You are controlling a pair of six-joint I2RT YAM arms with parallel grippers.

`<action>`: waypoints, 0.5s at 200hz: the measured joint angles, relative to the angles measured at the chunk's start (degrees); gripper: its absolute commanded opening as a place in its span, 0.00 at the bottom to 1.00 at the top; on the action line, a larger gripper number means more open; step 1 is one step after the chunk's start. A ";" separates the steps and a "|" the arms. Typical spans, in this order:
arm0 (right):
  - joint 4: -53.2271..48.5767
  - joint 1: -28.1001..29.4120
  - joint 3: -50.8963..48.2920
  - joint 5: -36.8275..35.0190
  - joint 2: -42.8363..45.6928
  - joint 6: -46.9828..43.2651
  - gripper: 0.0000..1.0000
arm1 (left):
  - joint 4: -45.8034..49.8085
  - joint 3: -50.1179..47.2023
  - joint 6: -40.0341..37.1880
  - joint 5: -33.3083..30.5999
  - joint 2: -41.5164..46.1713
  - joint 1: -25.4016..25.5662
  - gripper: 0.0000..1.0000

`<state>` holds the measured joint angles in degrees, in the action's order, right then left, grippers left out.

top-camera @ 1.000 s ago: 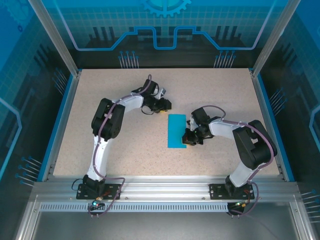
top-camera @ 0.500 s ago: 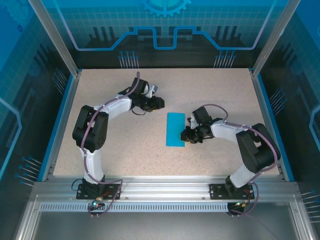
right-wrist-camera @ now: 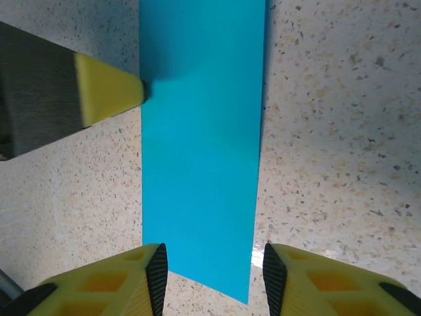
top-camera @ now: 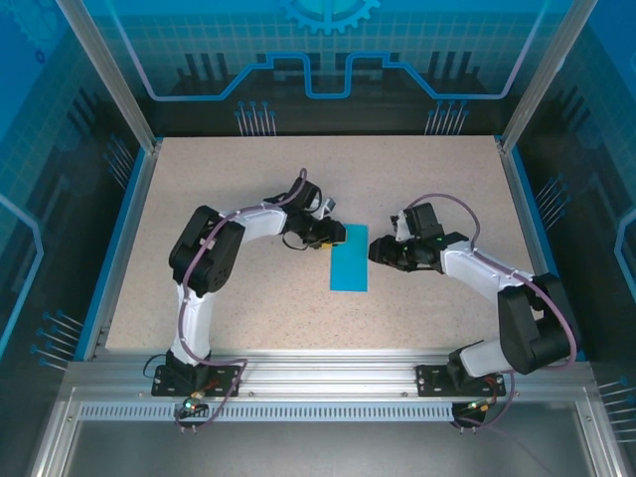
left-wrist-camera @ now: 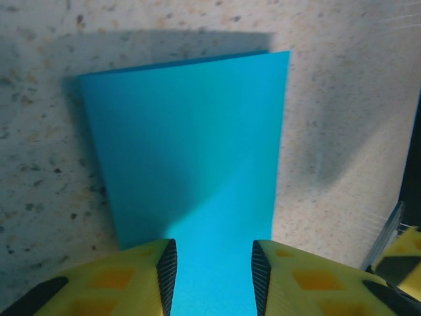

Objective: Fold a paper plane with a square sheet of paper (fold left side to right side)
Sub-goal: Fold the triangle a second time at the center of the table.

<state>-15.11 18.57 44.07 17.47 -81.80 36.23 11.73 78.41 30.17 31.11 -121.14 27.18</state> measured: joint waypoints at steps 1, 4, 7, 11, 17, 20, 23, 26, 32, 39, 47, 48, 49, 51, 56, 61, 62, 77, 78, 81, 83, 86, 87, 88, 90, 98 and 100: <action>0.00 0.00 0.00 0.07 -0.04 0.02 0.45 | 0.00 0.00 0.00 0.00 -0.07 0.00 0.38; 0.00 -0.02 0.00 0.24 -0.17 0.02 0.45 | 0.02 0.02 0.00 -0.02 -0.31 0.02 0.38; 0.00 -0.02 0.00 0.61 -0.39 0.07 0.45 | 0.04 0.02 0.00 -0.02 -0.55 0.04 0.38; -0.02 -0.04 0.00 0.98 -0.68 0.24 0.45 | -0.02 0.02 0.00 -0.02 -0.81 0.04 0.38; -0.04 -0.04 0.00 1.42 -1.16 0.28 0.44 | 0.15 0.20 0.11 0.02 -0.87 -0.02 0.38; -0.09 -0.04 0.00 1.64 -1.49 0.28 0.44 | 0.15 0.22 0.15 -0.09 -0.87 -0.02 0.38; -0.11 -0.11 0.00 1.84 -1.73 0.33 0.44 | 0.15 0.31 0.15 -0.26 -0.85 0.00 0.38; -0.24 -0.15 0.00 2.14 -2.05 0.37 0.43 | 0.13 0.35 0.17 -0.24 -0.87 0.00 0.38; -0.46 -0.22 0.04 2.60 -2.69 0.39 0.43 | 0.15 0.35 0.17 -0.44 -0.87 0.04 0.38; -0.74 -0.26 0.11 3.08 -3.45 0.46 0.41 | 0.20 0.35 0.17 -0.46 -0.87 0.07 0.38; -1.05 -0.31 0.22 3.78 -4.55 0.57 0.40 | 0.20 0.35 0.17 -0.46 -0.87 0.07 0.38; -1.11 -0.31 0.24 3.89 -4.63 0.61 0.40 | 0.22 0.35 0.17 -0.46 -0.87 0.09 0.38; -1.18 -0.31 0.26 3.96 -4.74 0.68 0.40 | 0.20 0.35 0.17 -0.46 -0.87 0.09 0.38; -1.27 -0.31 0.28 4.09 -5.01 0.72 0.40 | 0.20 0.35 0.17 -0.48 -0.87 0.09 0.38; -1.42 -0.31 0.42 4.55 -5.73 0.81 0.39 | 0.22 0.35 0.17 -0.48 -0.87 0.09 0.38; -1.57 -0.31 0.52 4.92 -6.36 0.85 0.38 | 0.22 0.35 0.17 -0.48 -0.87 0.11 0.38; -1.60 -0.31 0.57 5.07 -6.56 0.94 0.38 | 0.22 0.35 0.15 -0.48 -0.87 0.11 0.38; -1.88 -0.35 0.92 6.25 -8.39 1.27 0.37 | 0.20 0.33 0.17 -0.48 -0.87 0.11 0.38; -1.95 -0.35 0.94 6.32 -8.55 1.33 0.37 | 0.17 0.33 0.17 -0.48 -0.87 0.11 0.38; -1.97 -0.35 1.05 6.64 -8.94 1.31 0.37 | 0.17 0.31 0.17 -0.48 -0.87 0.11 0.38; -1.97 -0.37 1.07 6.80 -9.14 1.33 0.37 | 0.13 0.28 0.17 -0.50 -0.87 0.11 0.38; -1.99 -0.37 1.20 6.97 -9.49 1.38 0.36 | 0.15 0.28 0.17 -0.50 -0.87 0.11 0.38; -2.01 -0.37 1.27 7.10 -9.66 1.38 0.36 | 0.15 0.28 0.17 -0.50 -0.87 0.11 0.38; -2.01 -0.37 1.29 7.15 -9.77 1.38 0.36 | 0.15 0.28 0.17 -0.50 -0.87 0.11 0.38; -1.99 -0.37 1.38 7.28 -10.03 1.46 0.36 | 0.13 0.28 0.17 -0.48 -0.87 0.11 0.38; -1.99 -0.35 1.60 7.74 -10.73 1.55 0.36 | 0.13 0.28 0.17 -0.50 -0.87 0.11 0.38; -1.99 -0.35 1.64 7.89 -10.93 1.55 0.36 | 0.13 0.28 0.17 -0.50 -0.87 0.11 0.38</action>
<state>-17.10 18.22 45.71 25.36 -92.73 37.78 11.86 78.70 30.35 30.61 -122.02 27.29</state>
